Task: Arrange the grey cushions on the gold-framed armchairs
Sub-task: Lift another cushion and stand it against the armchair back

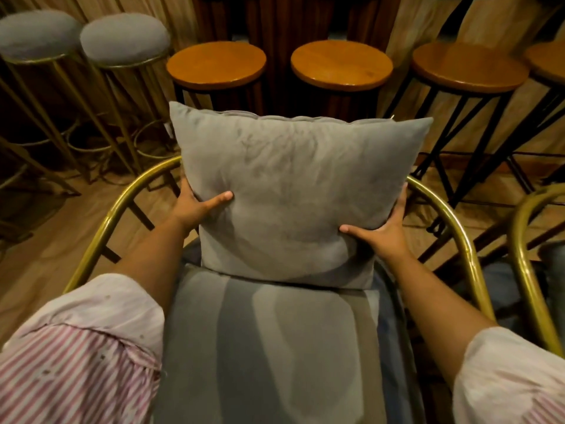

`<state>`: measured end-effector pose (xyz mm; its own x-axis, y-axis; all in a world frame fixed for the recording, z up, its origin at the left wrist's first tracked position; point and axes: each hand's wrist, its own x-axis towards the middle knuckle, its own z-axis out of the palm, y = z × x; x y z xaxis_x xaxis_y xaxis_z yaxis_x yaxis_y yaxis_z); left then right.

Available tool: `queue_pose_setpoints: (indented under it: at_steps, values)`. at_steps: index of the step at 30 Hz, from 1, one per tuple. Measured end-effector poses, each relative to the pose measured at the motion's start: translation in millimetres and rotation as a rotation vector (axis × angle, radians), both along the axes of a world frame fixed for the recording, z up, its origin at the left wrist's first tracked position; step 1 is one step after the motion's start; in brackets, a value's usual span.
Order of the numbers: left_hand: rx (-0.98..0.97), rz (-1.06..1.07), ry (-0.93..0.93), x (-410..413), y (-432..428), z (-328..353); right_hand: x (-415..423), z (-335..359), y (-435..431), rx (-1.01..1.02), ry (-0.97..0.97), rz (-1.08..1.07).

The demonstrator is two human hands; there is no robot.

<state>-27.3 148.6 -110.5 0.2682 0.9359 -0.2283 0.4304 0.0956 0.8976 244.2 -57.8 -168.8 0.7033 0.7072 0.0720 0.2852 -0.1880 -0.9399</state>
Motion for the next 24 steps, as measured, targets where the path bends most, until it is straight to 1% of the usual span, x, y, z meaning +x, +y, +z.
queue_pose_setpoints:
  at_steps: [2, 7, 11, 13, 15, 17, 20, 24]
  values:
    - [0.045, 0.023, -0.013, 4.2, -2.7, -4.2, -0.7, -5.8, 0.3, -0.004, -0.007, -0.005]
    - [0.008, 0.046, -0.004, 8.5, -7.7, -15.7, 1.5, -19.2, -0.7, -0.056, 0.007, 0.016]
    - [-0.004, 0.047, 0.007, 7.7, -13.1, -7.8, 0.1, -9.5, -4.1, -0.114, 0.002, 0.019]
    - [-0.011, 0.025, 0.012, 5.5, -22.7, 0.7, -5.4, 3.8, -11.7, -0.141, 0.032, 0.040]
    - [-0.017, -0.005, 0.083, 0.5, -36.4, 12.0, -11.6, 21.7, -22.7, -0.166, 0.063, 0.070]
    - [-0.001, -0.062, 0.207, -5.6, -52.6, 26.8, -18.1, 44.9, -36.9, -0.189, 0.051, 0.080]
    - [0.042, -0.205, 0.332, -6.4, -85.9, 62.4, -30.8, 86.1, -61.3, -0.267, -0.065, 0.098]
    - [0.149, -0.432, 0.455, 5.2, -159.0, 119.7, -50.5, 140.4, -112.8, -0.407, -0.219, 0.092]
